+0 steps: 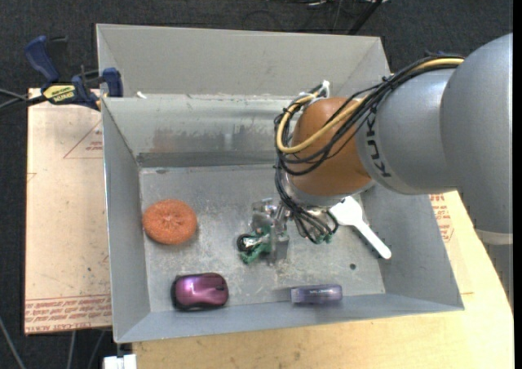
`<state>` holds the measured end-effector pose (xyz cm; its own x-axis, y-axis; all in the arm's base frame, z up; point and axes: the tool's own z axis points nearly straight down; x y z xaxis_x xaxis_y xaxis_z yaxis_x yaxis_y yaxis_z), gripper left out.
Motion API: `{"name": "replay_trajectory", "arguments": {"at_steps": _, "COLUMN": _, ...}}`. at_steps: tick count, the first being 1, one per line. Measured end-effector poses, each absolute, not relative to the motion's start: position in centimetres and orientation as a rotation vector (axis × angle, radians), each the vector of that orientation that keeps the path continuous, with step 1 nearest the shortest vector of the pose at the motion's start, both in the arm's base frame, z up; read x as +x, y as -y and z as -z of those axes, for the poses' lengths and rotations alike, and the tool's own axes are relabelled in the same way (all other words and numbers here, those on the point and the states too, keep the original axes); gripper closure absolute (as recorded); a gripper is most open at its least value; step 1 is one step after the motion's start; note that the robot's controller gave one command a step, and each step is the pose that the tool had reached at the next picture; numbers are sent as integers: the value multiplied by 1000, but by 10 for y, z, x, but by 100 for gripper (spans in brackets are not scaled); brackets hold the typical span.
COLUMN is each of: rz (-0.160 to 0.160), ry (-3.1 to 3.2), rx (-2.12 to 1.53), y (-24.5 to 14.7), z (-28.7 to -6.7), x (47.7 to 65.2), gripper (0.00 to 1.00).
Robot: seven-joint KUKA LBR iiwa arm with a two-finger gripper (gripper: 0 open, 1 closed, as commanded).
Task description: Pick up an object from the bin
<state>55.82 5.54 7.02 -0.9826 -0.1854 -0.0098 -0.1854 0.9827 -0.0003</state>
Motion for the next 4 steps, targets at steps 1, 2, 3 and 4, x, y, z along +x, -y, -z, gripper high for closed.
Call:
{"name": "replay_trajectory", "arguments": {"at_steps": 1, "rz": -1, "ry": -3118, "rx": -291, "y": -55, "z": -70, "x": 558, "gripper": 100}}
{"name": "replay_trajectory", "arguments": {"at_steps": 2, "rz": -1, "ry": -3115, "rx": -321, "y": -57, "z": -84, "x": 556, "gripper": 100}}
{"name": "replay_trajectory", "arguments": {"at_steps": 3, "rz": -3, "ry": -3121, "rx": -262, "y": -62, "z": -116, "x": 556, "gripper": 100}}
{"name": "replay_trajectory", "arguments": {"at_steps": 4, "rz": -3, "ry": -3108, "rx": -357, "y": -60, "z": -224, "x": 559, "gripper": 100}}
